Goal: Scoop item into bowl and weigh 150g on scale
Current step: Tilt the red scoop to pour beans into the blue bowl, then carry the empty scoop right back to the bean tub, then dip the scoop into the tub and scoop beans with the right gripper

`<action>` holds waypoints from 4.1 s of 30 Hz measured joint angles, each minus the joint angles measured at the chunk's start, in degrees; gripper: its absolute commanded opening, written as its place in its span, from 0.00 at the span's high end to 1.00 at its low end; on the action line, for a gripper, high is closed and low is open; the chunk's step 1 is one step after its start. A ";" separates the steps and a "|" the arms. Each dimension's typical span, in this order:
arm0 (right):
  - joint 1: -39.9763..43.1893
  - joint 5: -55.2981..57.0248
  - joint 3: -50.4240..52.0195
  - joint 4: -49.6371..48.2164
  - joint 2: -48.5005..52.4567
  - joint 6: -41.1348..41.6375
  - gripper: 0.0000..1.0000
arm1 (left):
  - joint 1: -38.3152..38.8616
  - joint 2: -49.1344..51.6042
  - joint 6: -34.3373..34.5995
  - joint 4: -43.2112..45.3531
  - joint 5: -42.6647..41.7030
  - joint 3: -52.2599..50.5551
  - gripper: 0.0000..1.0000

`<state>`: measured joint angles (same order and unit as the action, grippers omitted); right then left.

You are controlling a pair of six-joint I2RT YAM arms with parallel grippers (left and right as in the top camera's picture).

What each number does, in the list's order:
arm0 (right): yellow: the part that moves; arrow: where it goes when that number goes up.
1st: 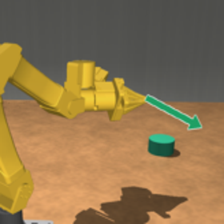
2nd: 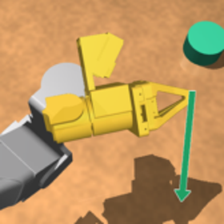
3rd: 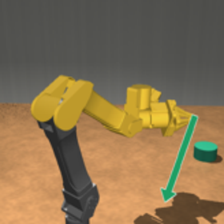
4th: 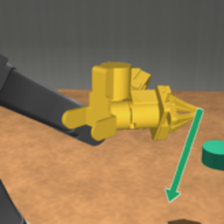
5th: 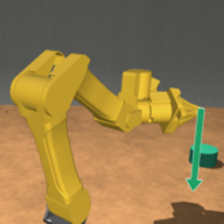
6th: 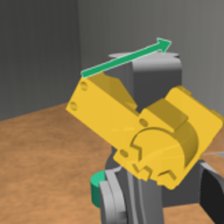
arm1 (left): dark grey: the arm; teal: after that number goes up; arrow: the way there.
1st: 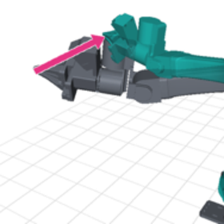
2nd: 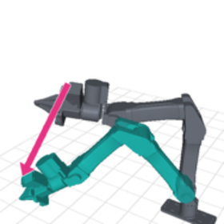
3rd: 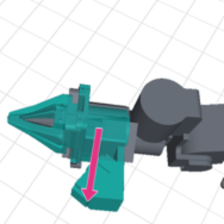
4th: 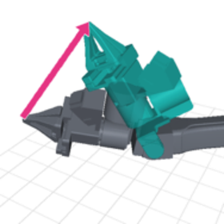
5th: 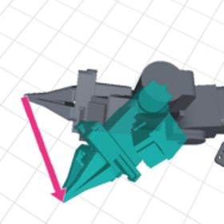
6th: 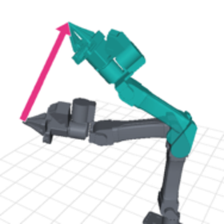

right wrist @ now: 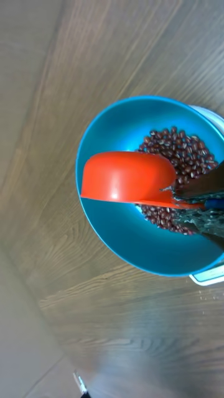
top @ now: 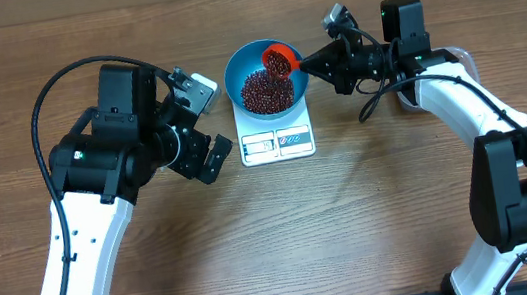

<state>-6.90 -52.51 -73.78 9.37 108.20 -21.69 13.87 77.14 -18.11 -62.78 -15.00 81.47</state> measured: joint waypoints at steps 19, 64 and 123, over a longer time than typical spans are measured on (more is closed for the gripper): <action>-3.50 10.91 0.00 -3.21 -0.02 -6.99 0.96 | 0.00 0.00 0.00 -0.02 0.00 0.00 0.00; 10.84 60.06 0.22 22.67 -22.95 -5.05 0.96 | 0.00 0.00 0.00 0.00 0.00 0.00 0.00; 28.20 24.59 2.95 33.29 -5.11 10.78 0.96 | 0.00 0.00 0.02 0.00 0.00 0.00 0.00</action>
<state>21.30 -27.92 -70.83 42.65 103.09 -10.92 13.87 77.14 -18.09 -62.78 -15.00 81.47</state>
